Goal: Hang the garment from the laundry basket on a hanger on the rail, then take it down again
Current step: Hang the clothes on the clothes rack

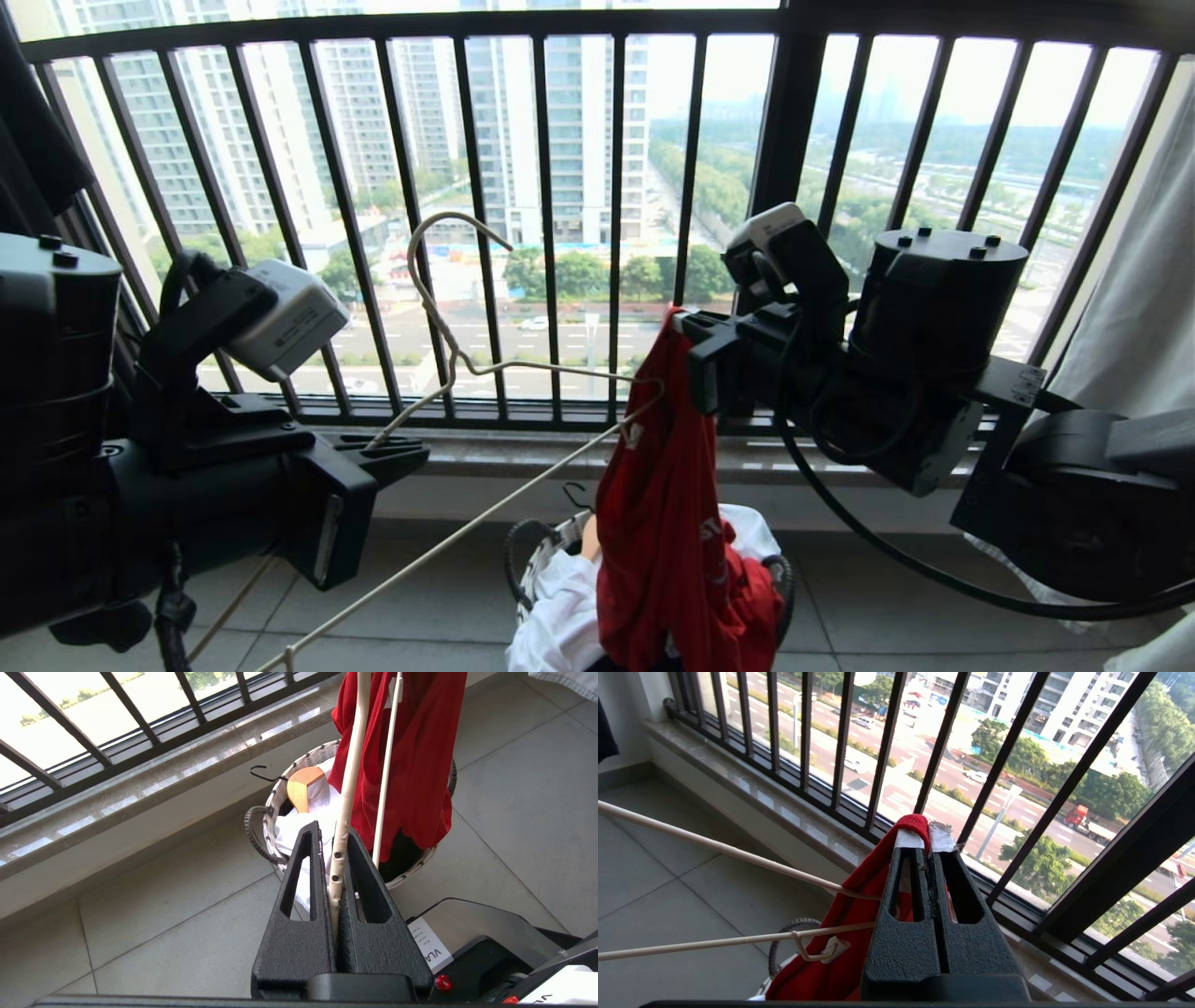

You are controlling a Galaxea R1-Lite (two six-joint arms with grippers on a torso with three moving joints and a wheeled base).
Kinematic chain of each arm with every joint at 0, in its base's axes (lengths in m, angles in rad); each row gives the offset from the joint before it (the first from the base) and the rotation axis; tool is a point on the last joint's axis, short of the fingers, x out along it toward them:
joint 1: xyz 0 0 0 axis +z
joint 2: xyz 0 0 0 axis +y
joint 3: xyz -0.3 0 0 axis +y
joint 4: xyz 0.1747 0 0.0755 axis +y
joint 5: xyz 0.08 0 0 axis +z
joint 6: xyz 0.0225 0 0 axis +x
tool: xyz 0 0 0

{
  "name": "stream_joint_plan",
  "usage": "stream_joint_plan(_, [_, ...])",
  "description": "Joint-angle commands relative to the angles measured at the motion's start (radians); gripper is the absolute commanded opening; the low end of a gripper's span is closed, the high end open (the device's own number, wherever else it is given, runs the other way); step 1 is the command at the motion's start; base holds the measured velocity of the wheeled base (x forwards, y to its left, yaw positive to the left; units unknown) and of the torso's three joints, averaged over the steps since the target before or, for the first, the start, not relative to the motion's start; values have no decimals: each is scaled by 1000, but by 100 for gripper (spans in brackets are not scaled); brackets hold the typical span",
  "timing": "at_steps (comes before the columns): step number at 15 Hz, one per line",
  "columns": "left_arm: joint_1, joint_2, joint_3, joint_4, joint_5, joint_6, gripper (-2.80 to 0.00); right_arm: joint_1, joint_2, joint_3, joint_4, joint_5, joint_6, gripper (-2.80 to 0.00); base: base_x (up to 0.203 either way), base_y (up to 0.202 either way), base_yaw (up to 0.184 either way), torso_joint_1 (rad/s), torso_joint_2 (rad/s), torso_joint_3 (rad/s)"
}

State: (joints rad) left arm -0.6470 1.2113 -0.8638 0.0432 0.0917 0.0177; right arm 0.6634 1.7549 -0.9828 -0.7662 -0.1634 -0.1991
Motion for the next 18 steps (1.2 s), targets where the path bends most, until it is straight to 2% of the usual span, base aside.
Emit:
stream_joint_plan(1, [-2, -20, 0, 1, -2, -1, -280, 0, 14, -1, -4, -1, -2, -280, 0, 0, 0, 0, 0, 0])
stream_joint_plan(9, [-8, -62, -2, 1, -7, 3, -280, 2, 37, -1, -5, -1, -3, -280, 0, 0, 0, 0, 0, 0])
stream_joint_plan(11, [-13, -58, 1, 1, -10, 2, -280, 19, 37, 1, -5, -1, -3, -280, 0, 0, 0, 0, 0, 0])
stream_joint_plan(13, [-47, -48, 12, 1, -9, 1, -280, 23, 37, 6, -5, -2, -3, -280, 0, 0, 0, 0, 0, 0])
stream_joint_plan(18, [-46, 11, 22, 1, -6, -4, -280, 48, 29, 13, -7, -2, -3, -280, 0, 0, 0, 0, 0, 0])
